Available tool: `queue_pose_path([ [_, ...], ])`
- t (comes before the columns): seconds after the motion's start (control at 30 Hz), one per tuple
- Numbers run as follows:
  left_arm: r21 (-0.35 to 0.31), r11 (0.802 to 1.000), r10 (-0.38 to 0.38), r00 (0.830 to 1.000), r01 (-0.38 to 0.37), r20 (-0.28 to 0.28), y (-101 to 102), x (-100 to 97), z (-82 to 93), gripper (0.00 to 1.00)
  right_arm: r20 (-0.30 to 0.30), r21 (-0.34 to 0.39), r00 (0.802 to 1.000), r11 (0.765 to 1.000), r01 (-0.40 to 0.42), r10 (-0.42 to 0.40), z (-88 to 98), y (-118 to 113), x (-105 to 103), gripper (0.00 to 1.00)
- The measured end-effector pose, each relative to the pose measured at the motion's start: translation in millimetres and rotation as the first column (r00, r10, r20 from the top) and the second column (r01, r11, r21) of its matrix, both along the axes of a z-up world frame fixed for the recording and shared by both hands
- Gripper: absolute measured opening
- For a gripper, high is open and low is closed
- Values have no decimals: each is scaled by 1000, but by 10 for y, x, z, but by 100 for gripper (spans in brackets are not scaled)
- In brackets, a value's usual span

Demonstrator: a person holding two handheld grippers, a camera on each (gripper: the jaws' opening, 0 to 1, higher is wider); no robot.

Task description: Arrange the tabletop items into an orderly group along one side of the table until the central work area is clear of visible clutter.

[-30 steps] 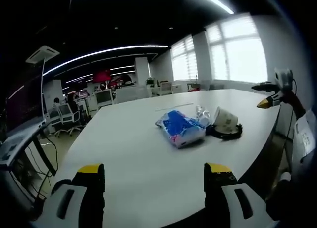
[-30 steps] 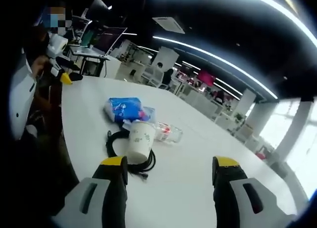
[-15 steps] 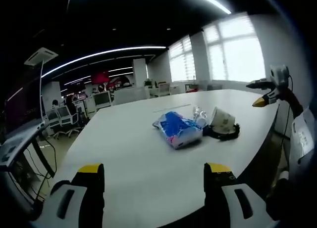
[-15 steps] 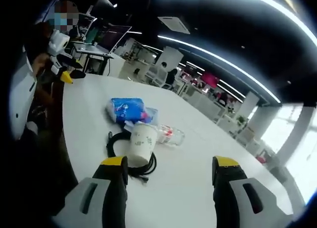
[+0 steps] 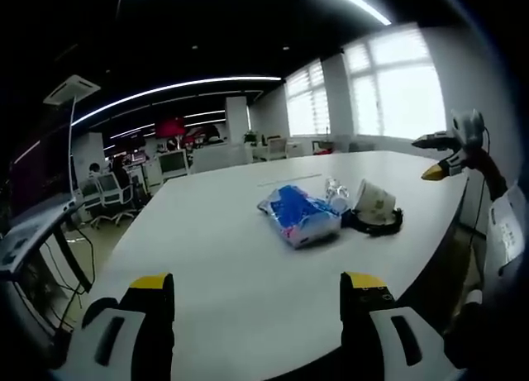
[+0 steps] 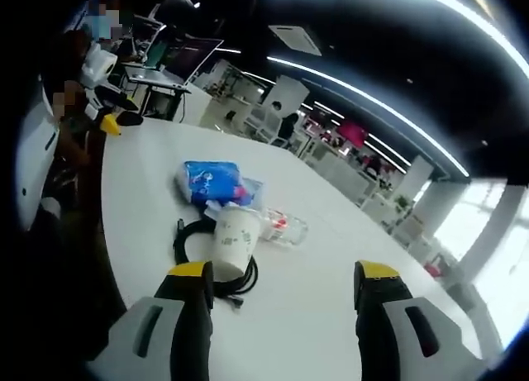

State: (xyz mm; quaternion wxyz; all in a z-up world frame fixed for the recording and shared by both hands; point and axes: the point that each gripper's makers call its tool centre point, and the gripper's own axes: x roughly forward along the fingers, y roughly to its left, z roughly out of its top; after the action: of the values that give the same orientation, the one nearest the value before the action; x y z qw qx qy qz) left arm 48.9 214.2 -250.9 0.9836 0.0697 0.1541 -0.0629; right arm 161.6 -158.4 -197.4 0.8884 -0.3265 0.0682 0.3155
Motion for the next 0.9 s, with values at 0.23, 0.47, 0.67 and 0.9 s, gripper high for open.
queue_pose_path([
  [0.23,2,1000,-3,1000,3,-18,-1,0,-44,81,1,-9,1000,1000,-8,8,10,25,3,66],
  [0.47,1,1000,-3,1000,3,-13,-2,4,-26,81,5,-34,1000,999,-9,10,-6,29,14,65],
  [0.67,-10,1000,-10,1000,10,-13,-23,11,-34,81,6,-36,1000,999,-11,11,-2,30,24,65],
  [0.9,-5,1000,-4,1000,4,-23,-16,15,-61,80,9,-44,1000,999,-19,20,9,41,47,65],
])
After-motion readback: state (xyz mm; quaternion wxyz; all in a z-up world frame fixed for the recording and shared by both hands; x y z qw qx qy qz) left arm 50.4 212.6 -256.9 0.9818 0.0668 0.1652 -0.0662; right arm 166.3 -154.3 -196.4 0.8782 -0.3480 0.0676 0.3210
